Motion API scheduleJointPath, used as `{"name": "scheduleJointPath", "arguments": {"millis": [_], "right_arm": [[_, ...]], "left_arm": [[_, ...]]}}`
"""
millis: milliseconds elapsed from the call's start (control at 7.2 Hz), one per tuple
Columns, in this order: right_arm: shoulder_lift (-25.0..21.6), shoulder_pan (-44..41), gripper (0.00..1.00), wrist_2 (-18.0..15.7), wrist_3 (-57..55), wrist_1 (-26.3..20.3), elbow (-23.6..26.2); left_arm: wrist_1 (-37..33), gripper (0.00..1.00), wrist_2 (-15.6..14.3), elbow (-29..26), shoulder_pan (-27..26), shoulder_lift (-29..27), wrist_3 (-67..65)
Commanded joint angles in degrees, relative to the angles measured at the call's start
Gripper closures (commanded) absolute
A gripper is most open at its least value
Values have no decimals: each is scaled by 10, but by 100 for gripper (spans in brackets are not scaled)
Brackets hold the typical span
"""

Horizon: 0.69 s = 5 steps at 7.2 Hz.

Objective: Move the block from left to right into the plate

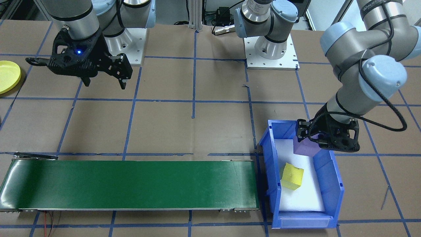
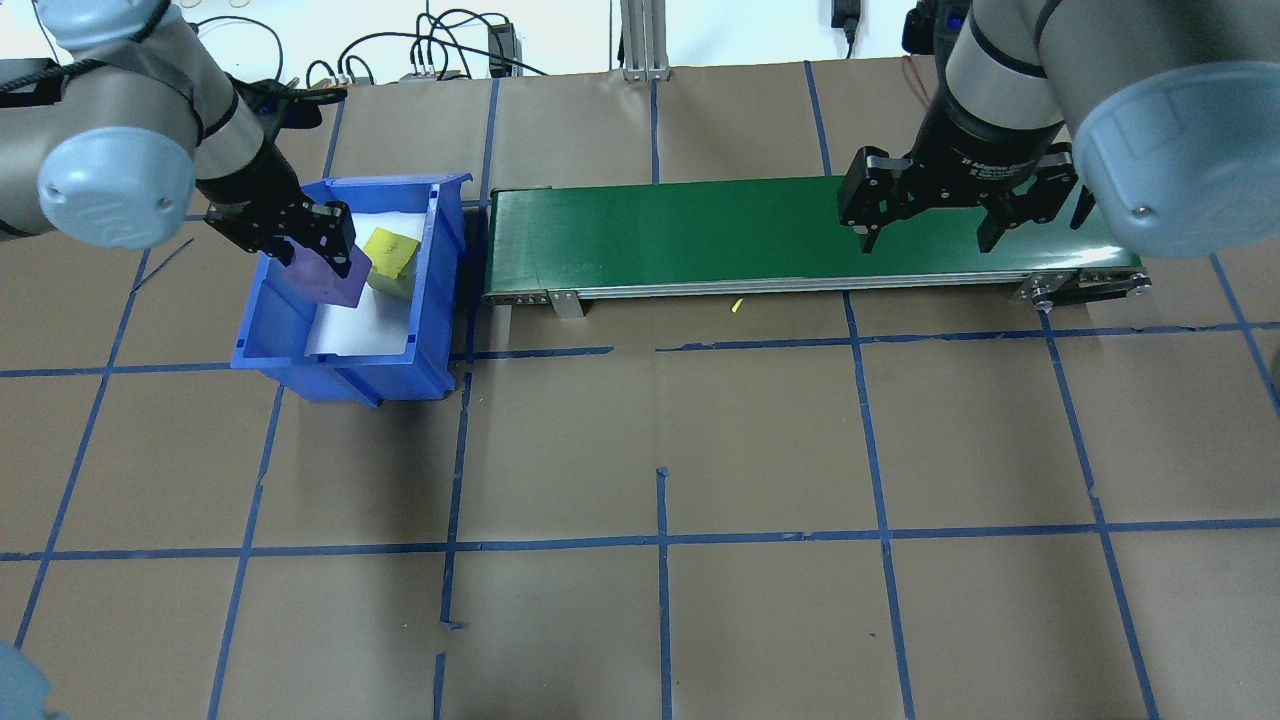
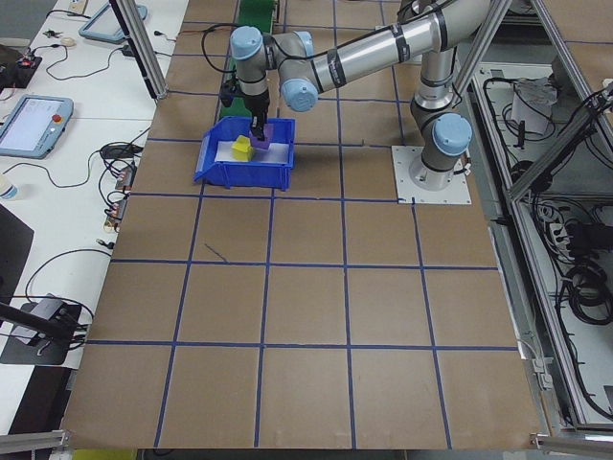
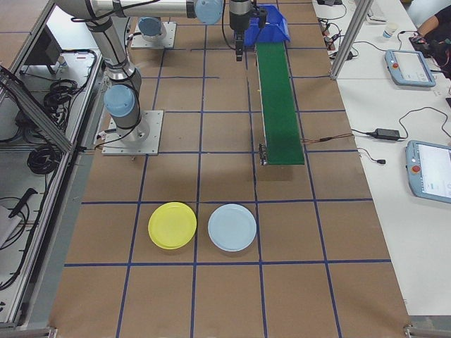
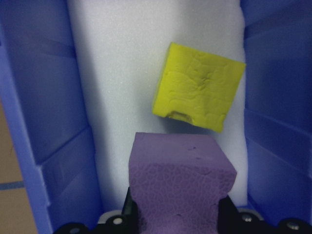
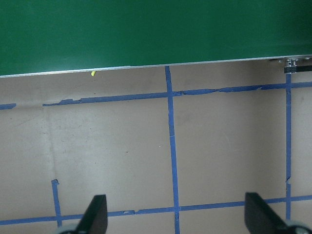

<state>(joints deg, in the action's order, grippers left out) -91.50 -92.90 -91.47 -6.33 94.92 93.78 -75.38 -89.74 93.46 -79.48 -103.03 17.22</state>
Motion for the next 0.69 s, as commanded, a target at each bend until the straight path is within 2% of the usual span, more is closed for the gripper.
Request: {"name": "scheduleJointPath", "arguments": {"millis": [0,139,417,556], "right_arm": [[0,0,0,0,0,0,1],[0,0,0,0,1,0,1],[0,0,0,0,1,0,2],[0,0,0,0,1,0,2]], "left_arm": [[-29,85,2,-42,-57,17,-73],[-21,85,3,-63,-95,8,-118],[30,85,10,-72,-126,-27,-161],[84,84,12,-71,-142,-64,-189]]}}
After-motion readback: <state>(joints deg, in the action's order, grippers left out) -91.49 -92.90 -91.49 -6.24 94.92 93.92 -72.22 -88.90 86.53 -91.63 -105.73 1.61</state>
